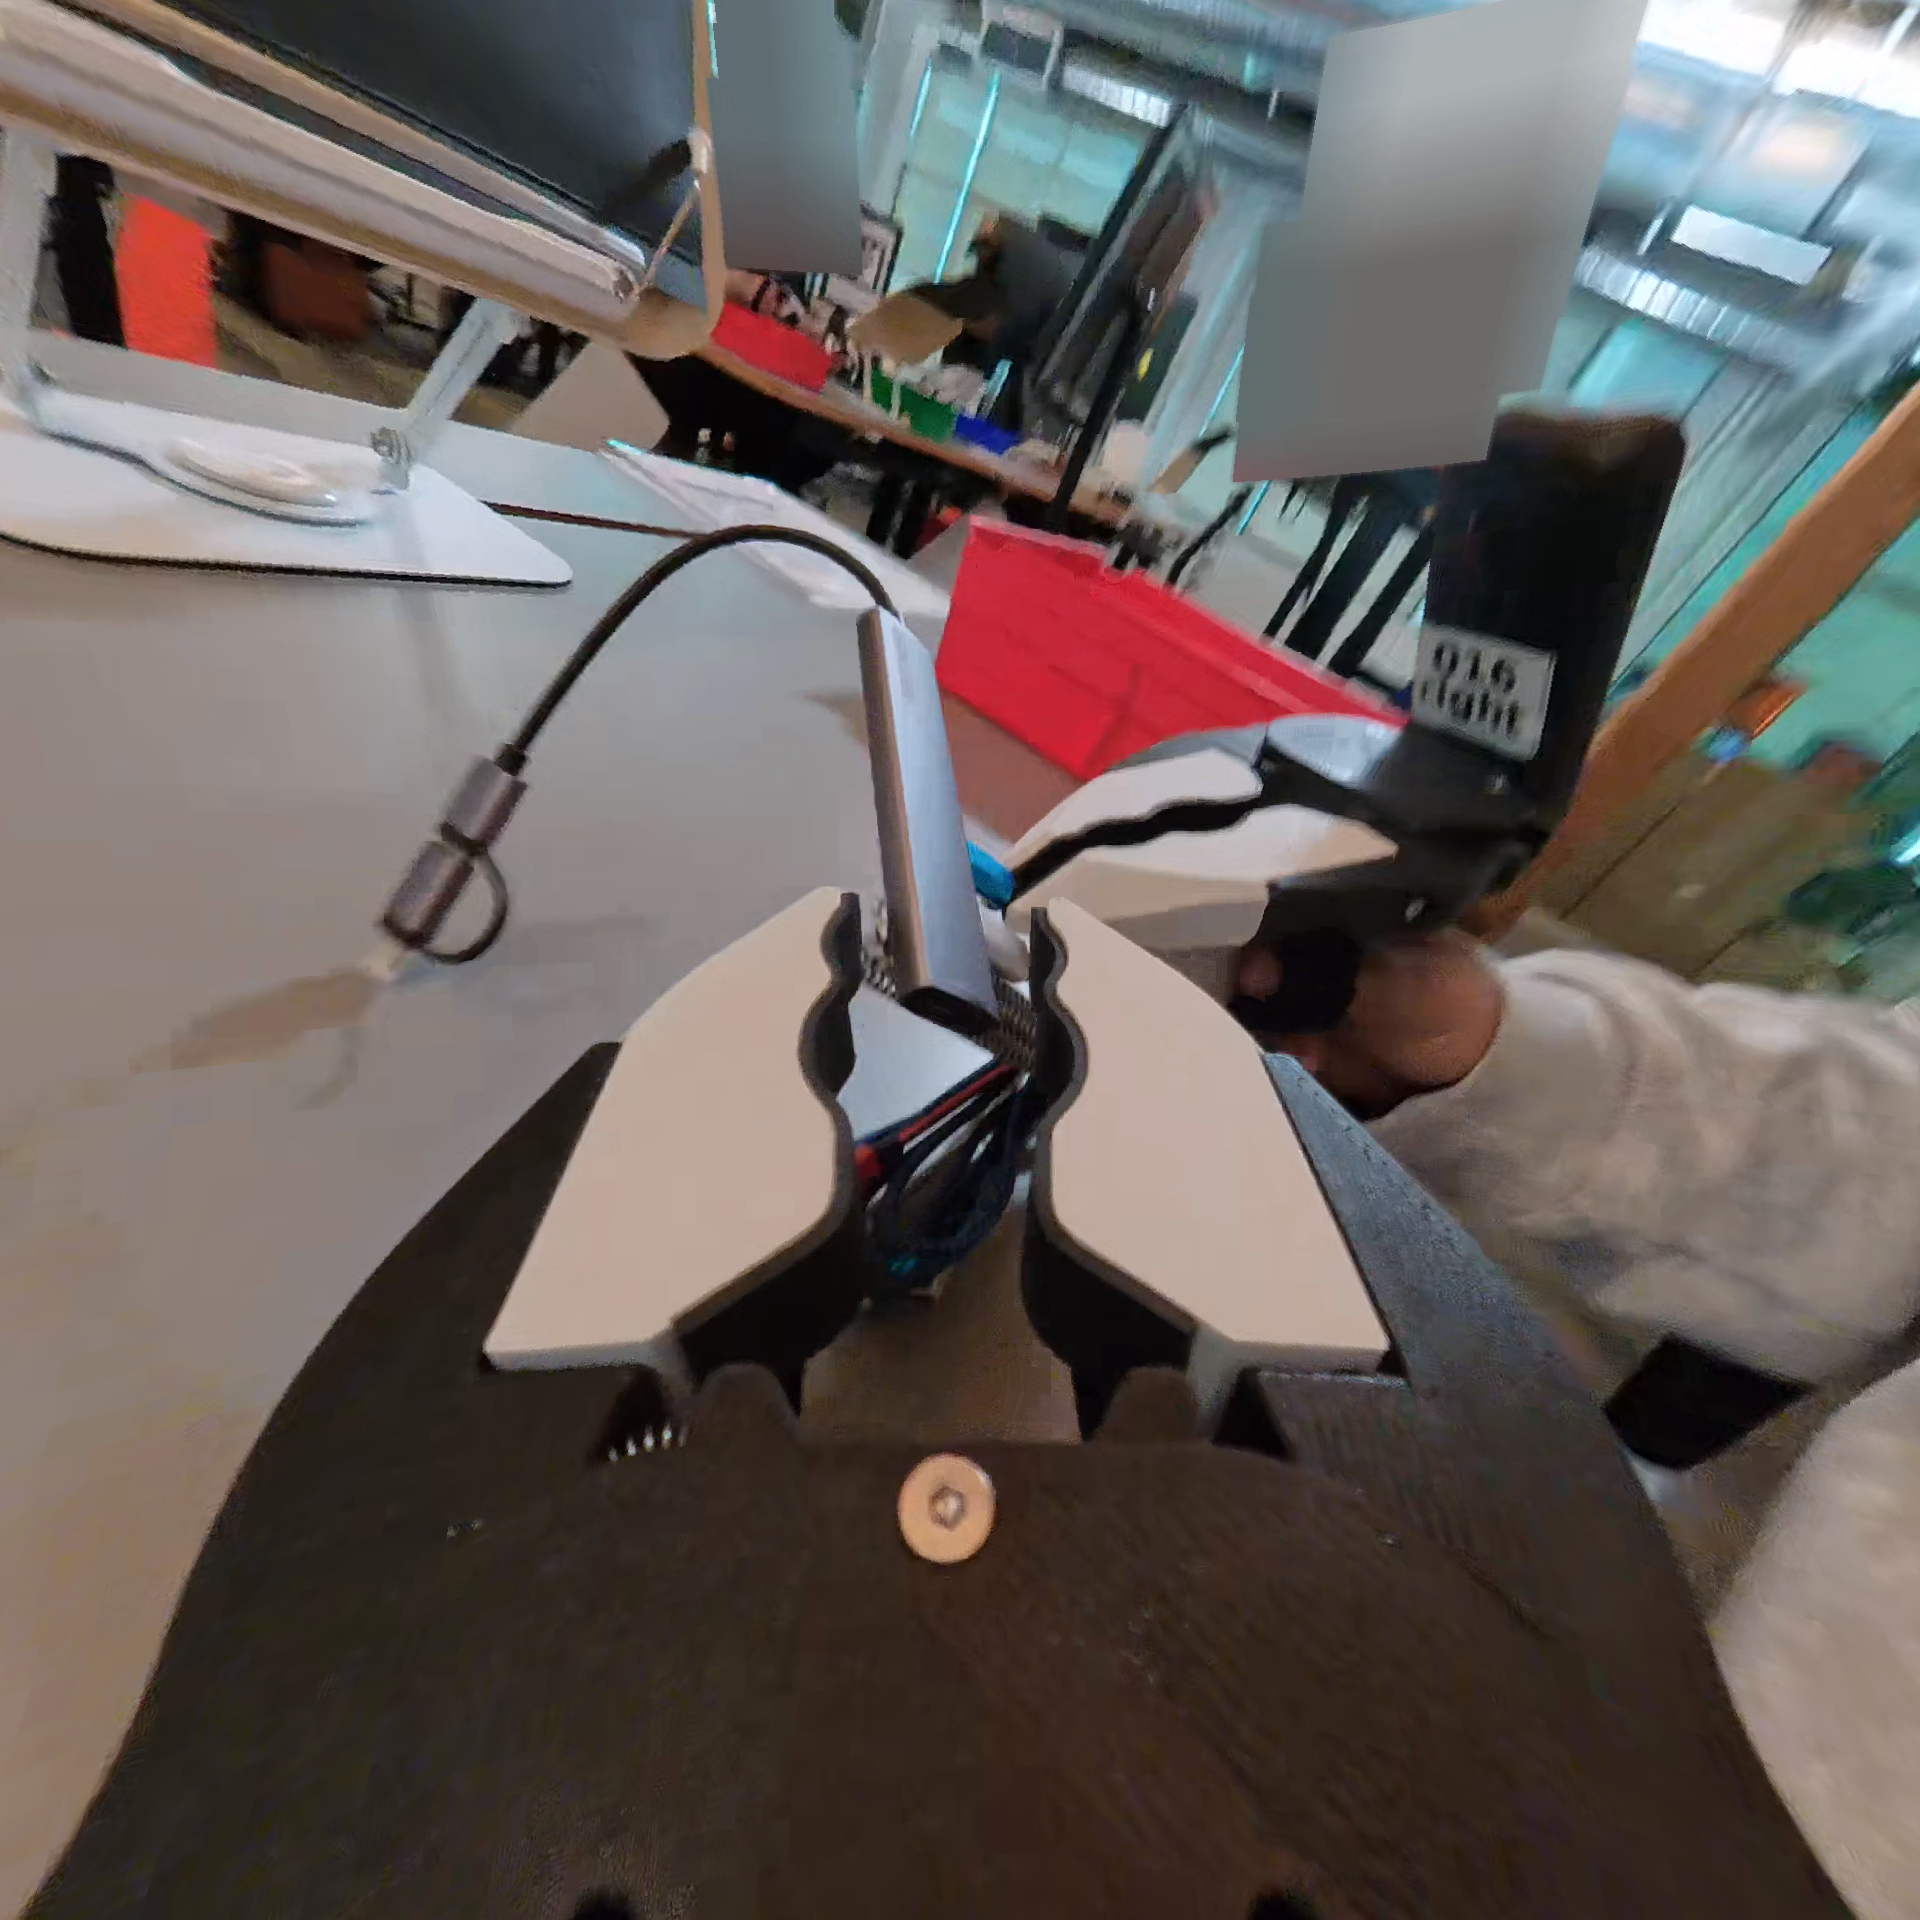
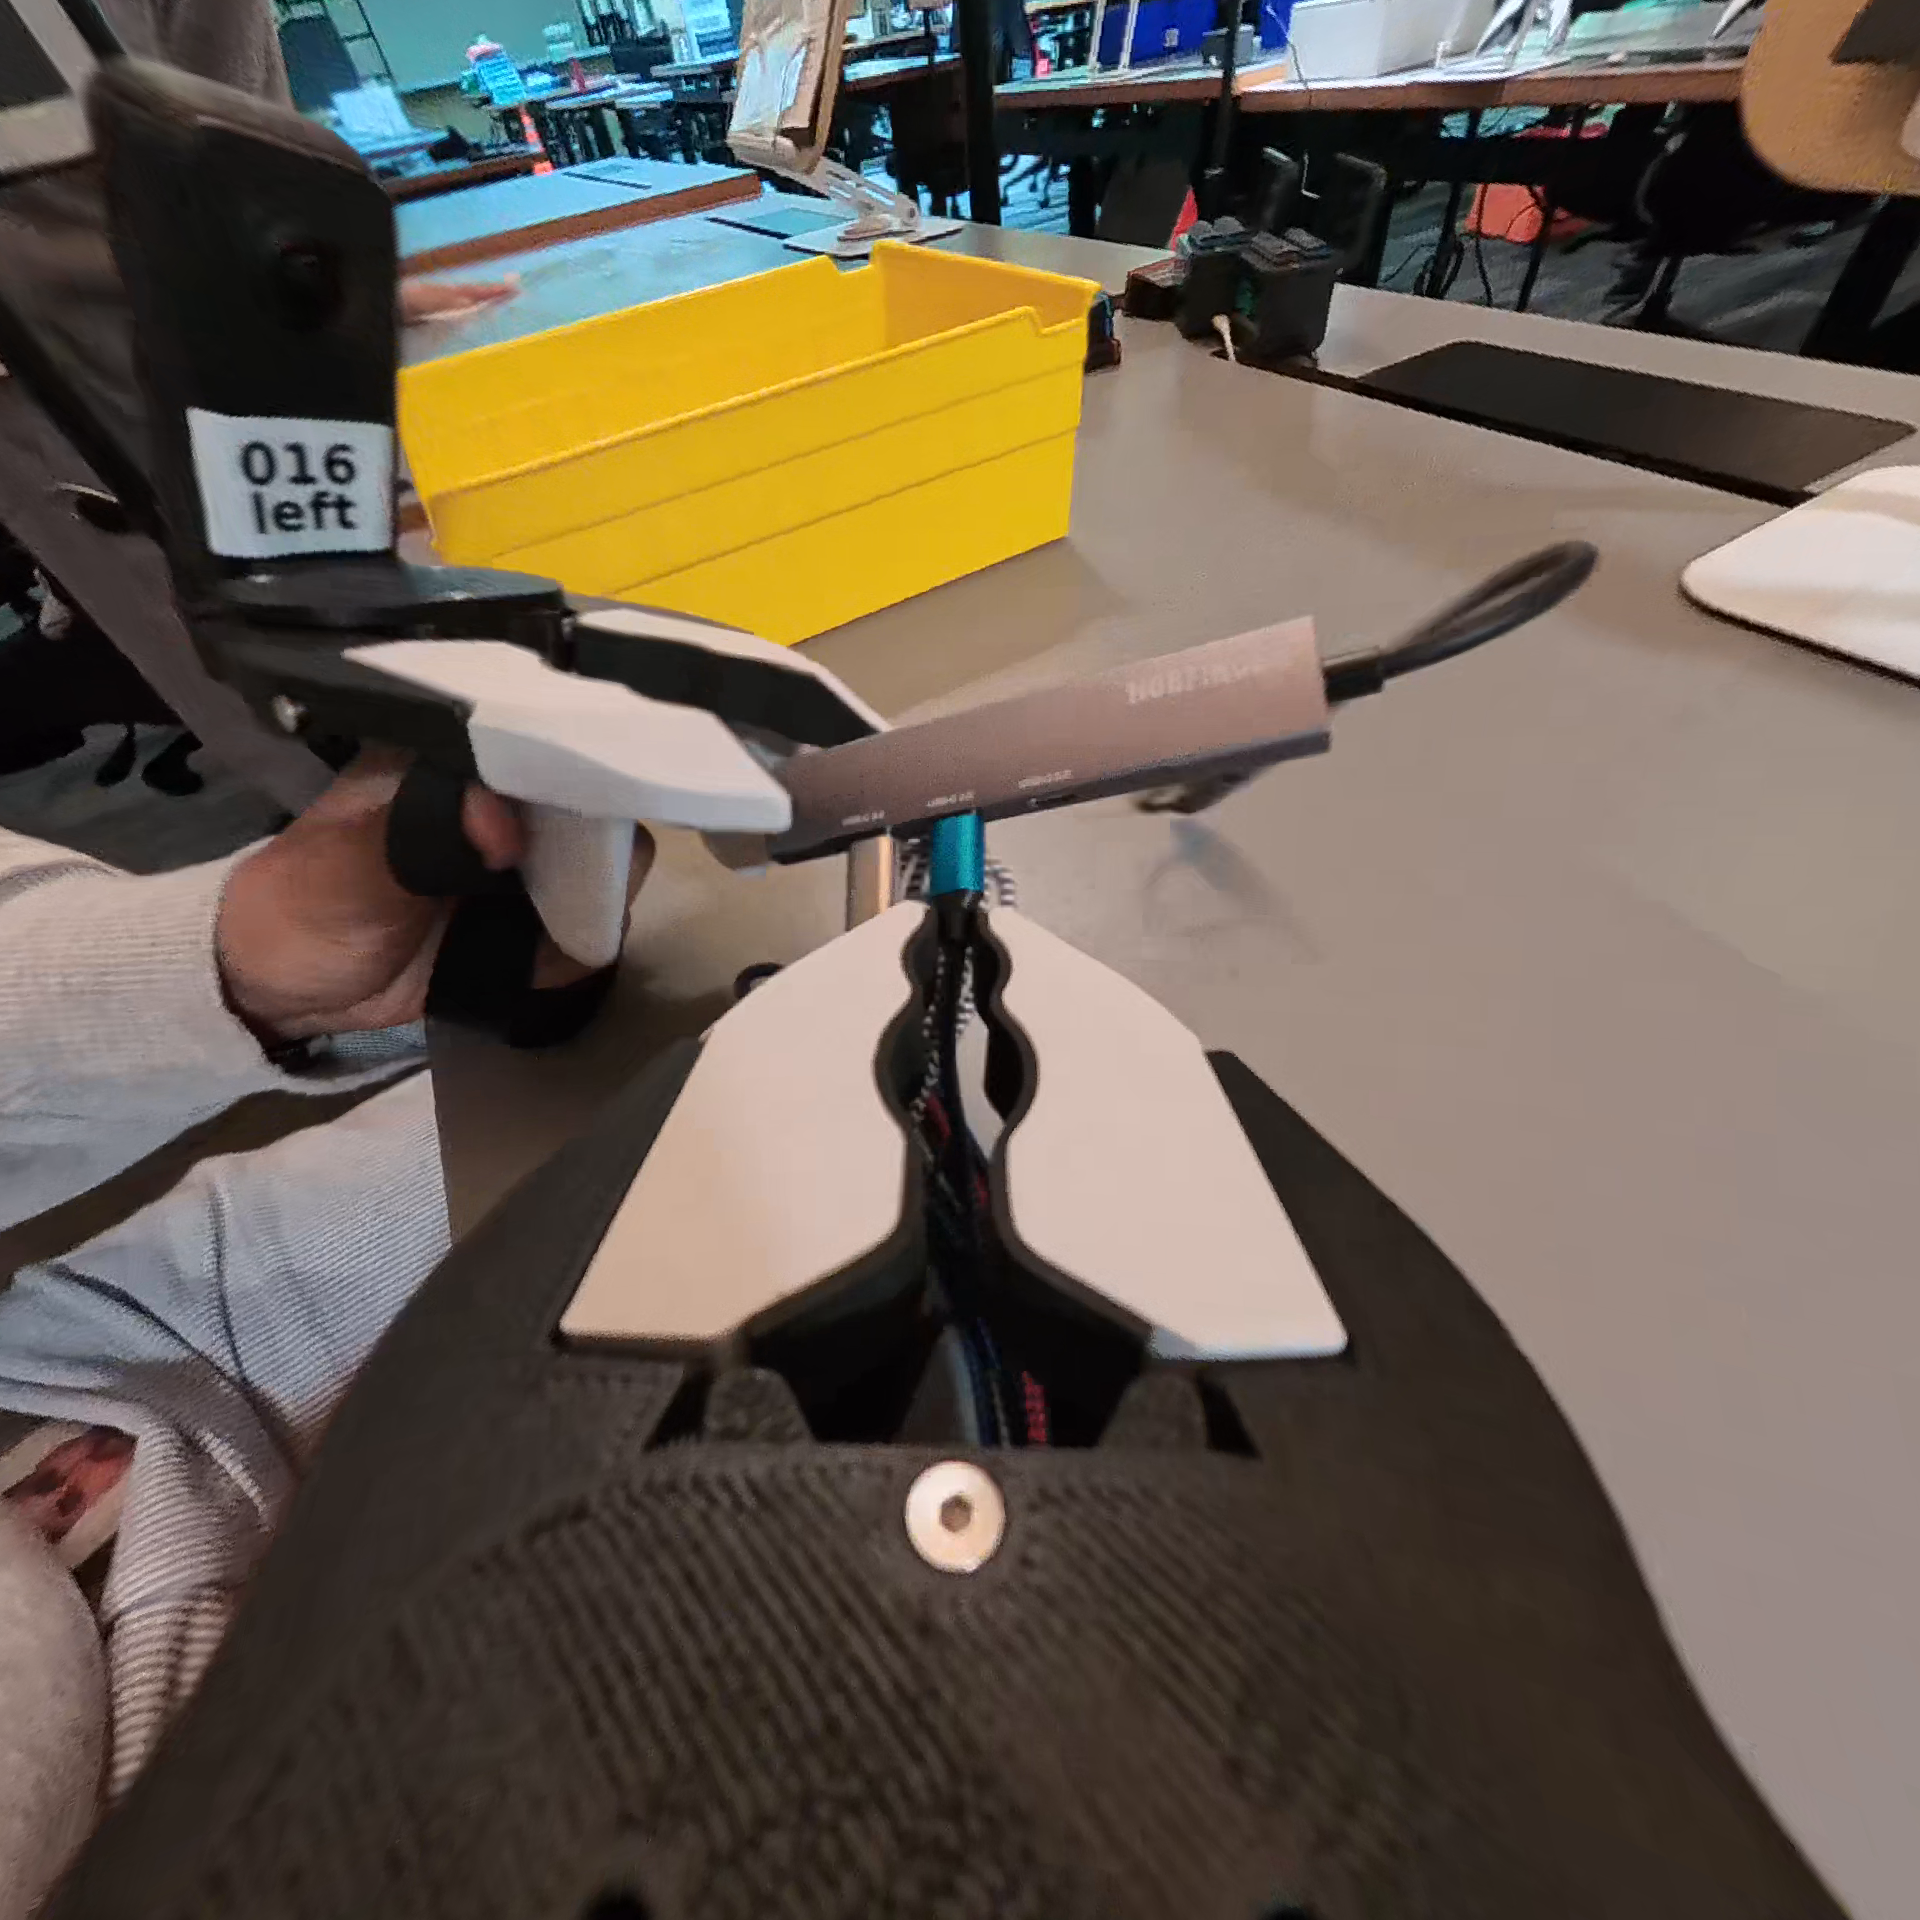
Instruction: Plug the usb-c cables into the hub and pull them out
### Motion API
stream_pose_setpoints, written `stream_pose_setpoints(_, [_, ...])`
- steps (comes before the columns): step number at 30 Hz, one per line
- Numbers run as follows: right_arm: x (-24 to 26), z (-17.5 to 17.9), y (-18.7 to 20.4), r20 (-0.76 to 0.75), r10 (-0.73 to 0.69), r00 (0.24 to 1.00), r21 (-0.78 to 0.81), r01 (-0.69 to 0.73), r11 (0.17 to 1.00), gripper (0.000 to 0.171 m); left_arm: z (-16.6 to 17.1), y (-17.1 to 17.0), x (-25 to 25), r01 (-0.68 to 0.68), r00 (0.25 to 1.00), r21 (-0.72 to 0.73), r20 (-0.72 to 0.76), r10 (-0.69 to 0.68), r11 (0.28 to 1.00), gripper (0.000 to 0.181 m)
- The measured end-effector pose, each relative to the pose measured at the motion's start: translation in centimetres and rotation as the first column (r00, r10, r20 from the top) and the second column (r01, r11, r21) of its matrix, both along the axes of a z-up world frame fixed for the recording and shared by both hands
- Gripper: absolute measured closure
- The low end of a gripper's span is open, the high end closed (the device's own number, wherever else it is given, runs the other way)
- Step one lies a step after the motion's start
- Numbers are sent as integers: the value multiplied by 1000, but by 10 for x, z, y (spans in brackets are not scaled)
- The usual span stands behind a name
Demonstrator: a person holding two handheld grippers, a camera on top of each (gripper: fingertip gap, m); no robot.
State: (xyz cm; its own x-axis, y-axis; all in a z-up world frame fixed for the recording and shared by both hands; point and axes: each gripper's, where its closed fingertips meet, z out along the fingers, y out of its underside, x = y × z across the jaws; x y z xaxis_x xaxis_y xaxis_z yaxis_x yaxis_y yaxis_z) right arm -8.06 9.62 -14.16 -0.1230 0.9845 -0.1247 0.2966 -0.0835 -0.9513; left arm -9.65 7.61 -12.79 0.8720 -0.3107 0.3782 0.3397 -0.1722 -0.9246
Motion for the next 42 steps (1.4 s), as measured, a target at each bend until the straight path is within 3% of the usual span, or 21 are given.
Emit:
stream_pose_setpoints(6, [0,-3,-5,12,-2,1000,62,1,998,166,-17,4,6,-48,945,-103,-326,12,994,149])
stream_pose_setpoints(13, [-2,-14,-5,64,-49,997,176,37,984,165,-30,2,1,-127,803,-135,-596,22,983,145])
stream_pose_setpoints(16, [-2,-13,-1,65,-88,994,181,75,981,166,-41,1,0,-123,793,-193,-609,-21,973,134])
stream_pose_setpoints(24, [-2,-11,-14,42,-8,999,163,1,987,166,-50,3,-9,-176,788,-248,-615,-14,953,136])
stream_pose_setpoints(30, [-3,-10,-22,28,38,999,140,-42,989,165,-55,0,-5,-141,788,-272,-613,-58,952,158])
stream_pose_setpoints(36, [-2,-7,-22,-7,55,998,129,-53,990,163,-48,0,-5,-137,791,-243,-611,-42,960,159])
stream_pose_setpoints(39, [-3,-4,-24,-28,71,997,54,-70,996,150,-46,0,-2,-128,773,-226,-632,-45,966,159])
stream_pose_setpoints(42, [-4,-5,-24,-19,86,996,-1,-86,996,150,-45,1,1,-123,753,-208,-657,-45,970,159])
